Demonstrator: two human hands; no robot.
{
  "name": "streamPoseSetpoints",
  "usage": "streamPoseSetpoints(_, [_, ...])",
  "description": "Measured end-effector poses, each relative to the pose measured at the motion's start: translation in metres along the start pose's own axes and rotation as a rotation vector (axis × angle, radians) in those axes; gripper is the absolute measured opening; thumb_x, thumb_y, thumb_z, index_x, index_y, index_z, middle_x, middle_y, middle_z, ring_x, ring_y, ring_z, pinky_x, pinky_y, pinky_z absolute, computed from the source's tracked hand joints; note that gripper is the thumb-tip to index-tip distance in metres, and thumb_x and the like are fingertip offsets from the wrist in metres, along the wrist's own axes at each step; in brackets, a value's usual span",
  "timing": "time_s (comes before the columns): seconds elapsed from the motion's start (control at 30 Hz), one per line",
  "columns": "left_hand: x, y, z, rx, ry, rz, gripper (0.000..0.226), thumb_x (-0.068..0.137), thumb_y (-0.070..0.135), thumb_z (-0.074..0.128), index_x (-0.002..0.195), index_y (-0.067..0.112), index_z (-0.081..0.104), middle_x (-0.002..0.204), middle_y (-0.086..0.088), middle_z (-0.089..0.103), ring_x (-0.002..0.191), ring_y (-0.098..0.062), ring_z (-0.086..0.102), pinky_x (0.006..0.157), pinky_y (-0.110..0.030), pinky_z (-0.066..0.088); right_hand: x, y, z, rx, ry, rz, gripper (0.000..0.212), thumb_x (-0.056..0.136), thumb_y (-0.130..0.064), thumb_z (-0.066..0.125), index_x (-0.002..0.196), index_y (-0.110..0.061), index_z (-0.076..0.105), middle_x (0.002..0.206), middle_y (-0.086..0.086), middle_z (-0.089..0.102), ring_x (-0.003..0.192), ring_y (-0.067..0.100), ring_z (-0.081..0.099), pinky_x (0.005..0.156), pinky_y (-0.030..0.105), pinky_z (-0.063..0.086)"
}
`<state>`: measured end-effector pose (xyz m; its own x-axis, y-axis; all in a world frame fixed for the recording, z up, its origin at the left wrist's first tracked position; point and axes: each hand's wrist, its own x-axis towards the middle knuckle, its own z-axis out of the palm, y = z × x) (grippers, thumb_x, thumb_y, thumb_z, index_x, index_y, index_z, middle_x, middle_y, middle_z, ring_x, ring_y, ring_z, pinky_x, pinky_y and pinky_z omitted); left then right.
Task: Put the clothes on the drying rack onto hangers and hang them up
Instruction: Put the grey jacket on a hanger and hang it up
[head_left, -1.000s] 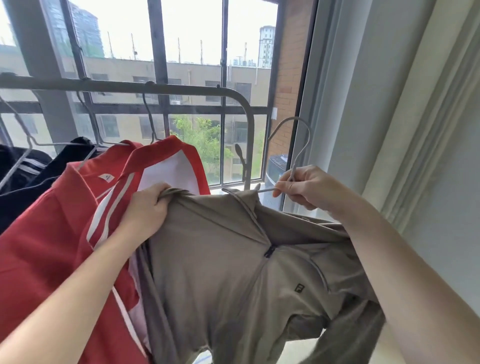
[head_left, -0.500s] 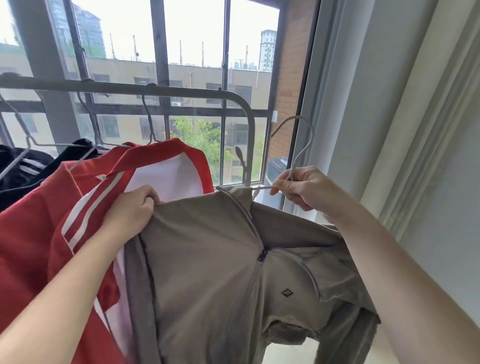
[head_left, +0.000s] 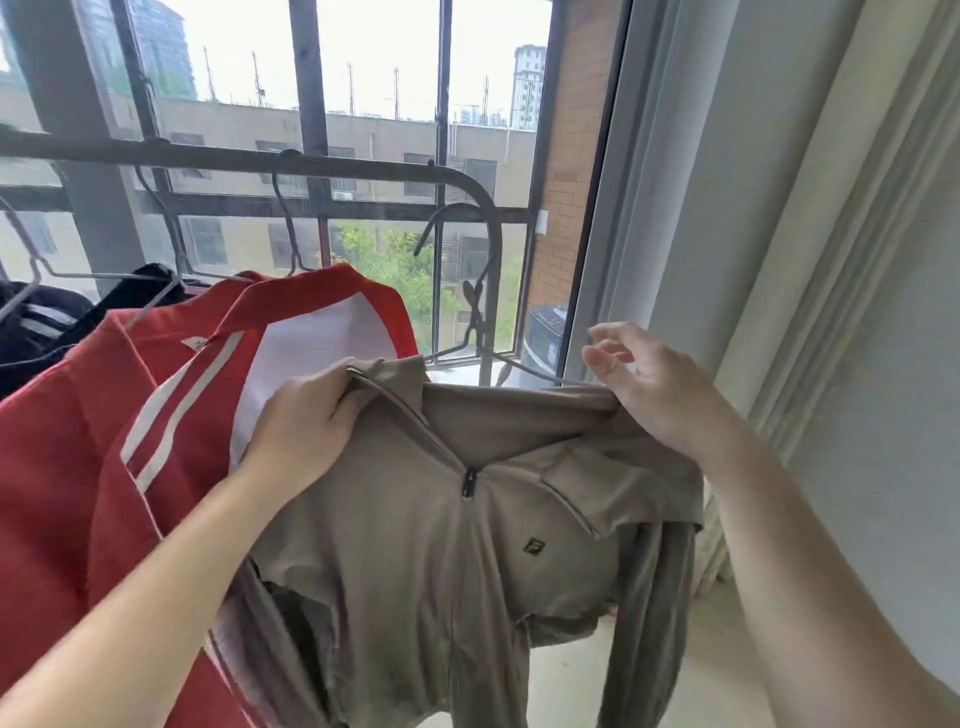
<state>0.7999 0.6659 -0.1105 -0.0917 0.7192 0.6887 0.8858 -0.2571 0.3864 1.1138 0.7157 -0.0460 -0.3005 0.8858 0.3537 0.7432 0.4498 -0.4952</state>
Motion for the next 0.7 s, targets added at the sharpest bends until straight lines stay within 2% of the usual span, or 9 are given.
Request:
streamPoseSetpoints(0.03, [-0.001, -0.005, -0.002, 0.012, 0.013, -0.018, 0.025, 0.093, 0.026, 0.048, 0.111, 0.023, 0.066, 0.099, -0.006, 0.073, 0.095, -0.033, 0.064, 0.075, -0.040, 0.049, -0.007, 0.014, -0.001, -0.070, 0.065, 0.042, 0.047, 0.094, -0.056, 0.043, 0.131, -0.030, 0.050, 0.120, -0.005, 0.061, 0.112, 0.016, 0.057, 0.100, 0.039, 0.042])
streamPoseSetpoints(0.1, [-0.004, -0.012, -0.005, 0.024, 0.030, -0.020, 0.035, 0.089, 0.029, 0.044, 0.115, 0.019, 0.066, 0.102, -0.009, 0.072, 0.096, -0.035, 0.064, 0.076, -0.041, 0.047, -0.015, 0.039, 0.004, -0.050, 0.108, 0.086, 0.031, 0.096, -0.040, 0.051, 0.124, -0.031, 0.059, 0.117, -0.004, 0.067, 0.111, 0.019, 0.060, 0.093, 0.035, 0.045])
streamPoseSetpoints(0.17, [-0.005, -0.014, -0.007, 0.021, 0.015, -0.006, 0.030, 0.092, 0.026, 0.047, 0.114, 0.016, 0.065, 0.098, -0.012, 0.072, 0.093, -0.036, 0.065, 0.073, -0.040, 0.046, -0.016, 0.054, 0.014, 0.039, 0.170, 0.054, 0.018, 0.094, -0.026, 0.059, 0.104, -0.034, 0.071, 0.099, -0.009, 0.073, 0.099, 0.016, 0.066, 0.083, 0.032, 0.049])
streamPoseSetpoints(0.23, [-0.007, -0.019, -0.008, 0.051, -0.036, 0.002, 0.021, 0.096, 0.018, 0.051, 0.113, 0.013, 0.064, 0.094, -0.014, 0.072, 0.089, -0.037, 0.065, 0.070, -0.039, 0.045, -0.015, 0.062, 0.017, 0.067, 0.184, 0.010, 0.017, 0.091, -0.023, 0.063, 0.091, -0.035, 0.075, 0.087, -0.015, 0.075, 0.090, 0.009, 0.068, 0.080, 0.032, 0.052])
streamPoseSetpoints(0.37, [-0.019, -0.035, -0.013, 0.168, -0.162, 0.028, 0.024, 0.098, 0.028, 0.043, 0.113, 0.019, 0.060, 0.083, -0.012, 0.071, 0.076, -0.035, 0.066, 0.061, -0.039, 0.050, -0.021, 0.062, 0.012, 0.292, -0.020, -0.040, 0.028, 0.092, -0.012, 0.063, 0.089, -0.037, 0.075, 0.088, -0.018, 0.075, 0.090, -0.001, 0.068, 0.082, 0.013, 0.050])
streamPoseSetpoints(0.47, [-0.026, -0.035, -0.017, 0.288, -0.162, 0.175, 0.031, 0.097, 0.036, 0.035, 0.104, 0.020, 0.061, 0.061, -0.009, 0.065, 0.053, -0.032, 0.061, 0.044, -0.030, 0.041, -0.020, 0.058, 0.009, 0.360, -0.037, -0.071, 0.028, 0.091, -0.011, 0.062, 0.084, -0.035, 0.076, 0.087, -0.013, 0.076, 0.086, 0.000, 0.068, 0.084, 0.020, 0.052])
streamPoseSetpoints(0.57, [-0.030, -0.019, -0.016, 0.396, -0.228, 0.352, 0.014, 0.087, 0.032, 0.039, 0.095, 0.029, 0.051, 0.048, 0.000, 0.057, 0.035, -0.025, 0.053, 0.036, -0.022, 0.031, -0.015, 0.041, 0.010, 0.336, 0.016, -0.139, 0.023, 0.091, -0.013, 0.063, 0.087, -0.030, 0.077, 0.086, -0.011, 0.076, 0.089, 0.007, 0.069, 0.086, 0.027, 0.054])
streamPoseSetpoints(0.63, [-0.032, -0.014, -0.013, 0.377, -0.233, 0.368, 0.011, 0.086, 0.030, 0.042, 0.095, 0.030, 0.048, 0.050, 0.001, 0.058, 0.037, -0.024, 0.055, 0.035, -0.024, 0.035, -0.011, 0.027, 0.011, 0.365, 0.031, -0.180, 0.027, 0.092, -0.015, 0.062, 0.088, -0.038, 0.075, 0.090, -0.015, 0.075, 0.093, 0.007, 0.068, 0.088, 0.026, 0.051])
streamPoseSetpoints(0.7, [-0.032, -0.013, -0.013, 0.285, -0.206, 0.322, 0.021, 0.089, 0.036, 0.032, 0.099, 0.030, 0.049, 0.059, 0.000, 0.064, 0.047, -0.028, 0.060, 0.041, -0.029, 0.041, -0.008, 0.016, 0.015, 0.387, -0.050, -0.184, 0.028, 0.095, -0.018, 0.058, 0.095, -0.042, 0.072, 0.101, -0.018, 0.073, 0.104, 0.004, 0.064, 0.096, 0.026, 0.047])
